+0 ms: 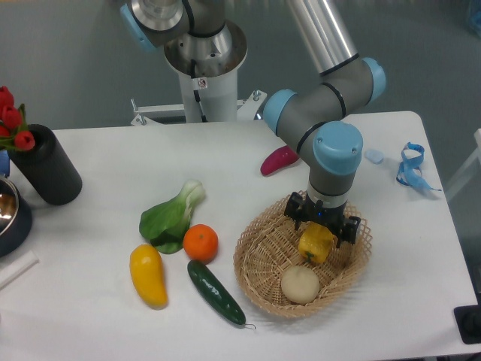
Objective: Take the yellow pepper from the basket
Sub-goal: 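Lower the gripper onto the yellow pepper and close on it, then lift the yellow pepper up out of the basket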
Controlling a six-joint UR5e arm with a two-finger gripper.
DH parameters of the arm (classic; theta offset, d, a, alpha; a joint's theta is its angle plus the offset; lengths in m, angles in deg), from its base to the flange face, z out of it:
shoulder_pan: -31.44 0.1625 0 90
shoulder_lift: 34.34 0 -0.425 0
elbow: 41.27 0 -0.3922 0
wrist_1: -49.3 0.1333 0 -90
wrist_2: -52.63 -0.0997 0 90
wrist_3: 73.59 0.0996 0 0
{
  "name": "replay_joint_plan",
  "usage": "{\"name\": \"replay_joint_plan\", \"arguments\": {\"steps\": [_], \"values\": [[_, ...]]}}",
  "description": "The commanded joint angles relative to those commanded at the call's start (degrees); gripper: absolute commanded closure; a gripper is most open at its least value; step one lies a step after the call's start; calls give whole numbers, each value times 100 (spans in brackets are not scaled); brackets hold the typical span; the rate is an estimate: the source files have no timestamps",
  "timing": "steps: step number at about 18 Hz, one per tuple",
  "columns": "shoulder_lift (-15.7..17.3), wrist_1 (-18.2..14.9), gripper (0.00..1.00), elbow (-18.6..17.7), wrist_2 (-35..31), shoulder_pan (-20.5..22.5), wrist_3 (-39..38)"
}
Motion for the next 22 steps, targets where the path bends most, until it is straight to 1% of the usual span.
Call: {"name": "replay_joint_plan", "arguments": {"steps": [1,2,3,4,5,6,7,8,11,13,14,16,17,18,22], "values": [[0,0,26,-9,0,0,0],[0,0,34,-26,-17,0,0],[0,0,34,-35,-52,-9,-9],[26,0,38,-18,-70,0,-9],[52,0,47,-9,-70,0,-17],[87,-17,62,-9,-70,9,-35],[166,-44,64,-9,-53,26,-44],[297,-70,64,-9,-53,52,-87],[526,-79,64,0,-79,184,-105],[676,-157,64,114,-27,342,-97],[685,-367,64,332,-9,421,-79],[703,-728,70,658,-26,483,-53],[686,-1034,70,868,-9,614,-35],[677,-1272,70,1009,-17,667,8],[659,-1301,72,1099,35,905,114]]}}
